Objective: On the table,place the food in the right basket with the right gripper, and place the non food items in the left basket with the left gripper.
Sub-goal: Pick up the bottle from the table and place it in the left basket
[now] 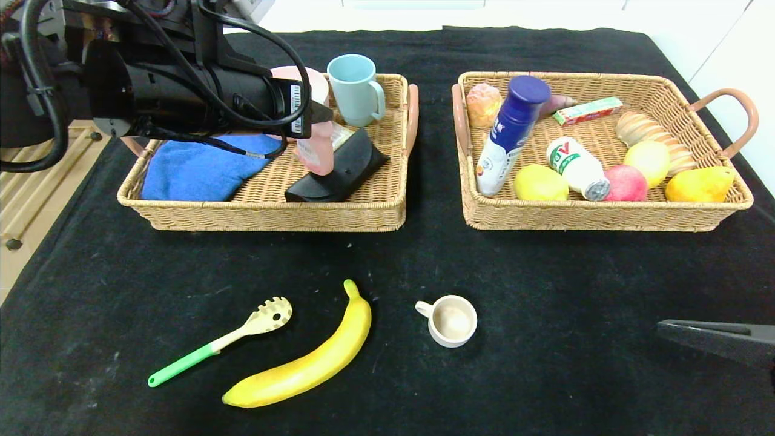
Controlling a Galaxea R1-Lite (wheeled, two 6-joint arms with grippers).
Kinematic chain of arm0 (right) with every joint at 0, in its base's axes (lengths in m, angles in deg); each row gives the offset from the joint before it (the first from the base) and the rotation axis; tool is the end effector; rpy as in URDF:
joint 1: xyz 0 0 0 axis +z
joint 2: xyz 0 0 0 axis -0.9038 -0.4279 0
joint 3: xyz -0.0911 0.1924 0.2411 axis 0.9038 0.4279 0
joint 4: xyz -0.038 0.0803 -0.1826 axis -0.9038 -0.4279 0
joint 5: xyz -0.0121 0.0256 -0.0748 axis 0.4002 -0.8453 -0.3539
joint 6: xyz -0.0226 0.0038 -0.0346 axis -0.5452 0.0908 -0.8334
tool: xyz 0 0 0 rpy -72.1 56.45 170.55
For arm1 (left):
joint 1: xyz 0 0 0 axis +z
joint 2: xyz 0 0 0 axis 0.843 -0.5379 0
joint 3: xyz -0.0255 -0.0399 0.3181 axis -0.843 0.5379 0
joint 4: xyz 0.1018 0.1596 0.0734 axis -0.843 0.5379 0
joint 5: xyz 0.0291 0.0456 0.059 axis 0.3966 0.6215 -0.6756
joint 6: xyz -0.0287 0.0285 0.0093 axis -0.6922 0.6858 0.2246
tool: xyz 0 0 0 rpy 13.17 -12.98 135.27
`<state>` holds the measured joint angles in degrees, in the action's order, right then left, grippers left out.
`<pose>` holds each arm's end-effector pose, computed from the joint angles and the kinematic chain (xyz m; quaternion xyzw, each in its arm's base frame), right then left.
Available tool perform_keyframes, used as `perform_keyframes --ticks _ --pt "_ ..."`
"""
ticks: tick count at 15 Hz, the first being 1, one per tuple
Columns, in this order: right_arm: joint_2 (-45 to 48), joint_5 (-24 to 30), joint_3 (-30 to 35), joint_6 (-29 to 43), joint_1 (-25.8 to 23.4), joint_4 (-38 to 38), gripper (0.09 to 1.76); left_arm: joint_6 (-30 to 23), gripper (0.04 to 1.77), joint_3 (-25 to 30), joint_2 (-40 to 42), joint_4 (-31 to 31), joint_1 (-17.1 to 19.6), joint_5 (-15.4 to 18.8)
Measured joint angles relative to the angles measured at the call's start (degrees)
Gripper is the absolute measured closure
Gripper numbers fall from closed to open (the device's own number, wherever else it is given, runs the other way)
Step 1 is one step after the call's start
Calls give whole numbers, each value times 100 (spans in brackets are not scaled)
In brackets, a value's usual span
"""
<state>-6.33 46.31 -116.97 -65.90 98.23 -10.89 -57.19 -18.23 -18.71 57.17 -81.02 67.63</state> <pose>0.1042 0.0857 0.2216 -0.0754 0.0630 0.4489 0.8882 0.3374 -0.1434 0.3668 0.0394 0.0828 -0.1653 0.9820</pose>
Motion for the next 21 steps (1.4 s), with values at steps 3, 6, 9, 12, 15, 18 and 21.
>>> perform_keyframes --ticks 3,6,9,12,15,18,21 --pt "-5 0 -2 0 0 -1 14 0 69 -35 -66 2 11 -49" --pt "-5 0 -2 0 0 0 14 4 49 -18 -107 0 11 -115" --pt "-10 0 0 0 0 -4 14 -7 36 26 -94 2 11 -101" --pt "-13 0 9 -2 0 -4 14 -16 28 34 -44 6 11 -107" --pt "-21 0 11 0 0 -9 14 -168 22 28 63 85 -13 -106" --pt "-32 0 17 0 0 -11 14 -197 18 240 236 118 -52 -110" --pt "-62 0 23 -2 0 -9 14 -171 15 686 501 240 -66 -148"
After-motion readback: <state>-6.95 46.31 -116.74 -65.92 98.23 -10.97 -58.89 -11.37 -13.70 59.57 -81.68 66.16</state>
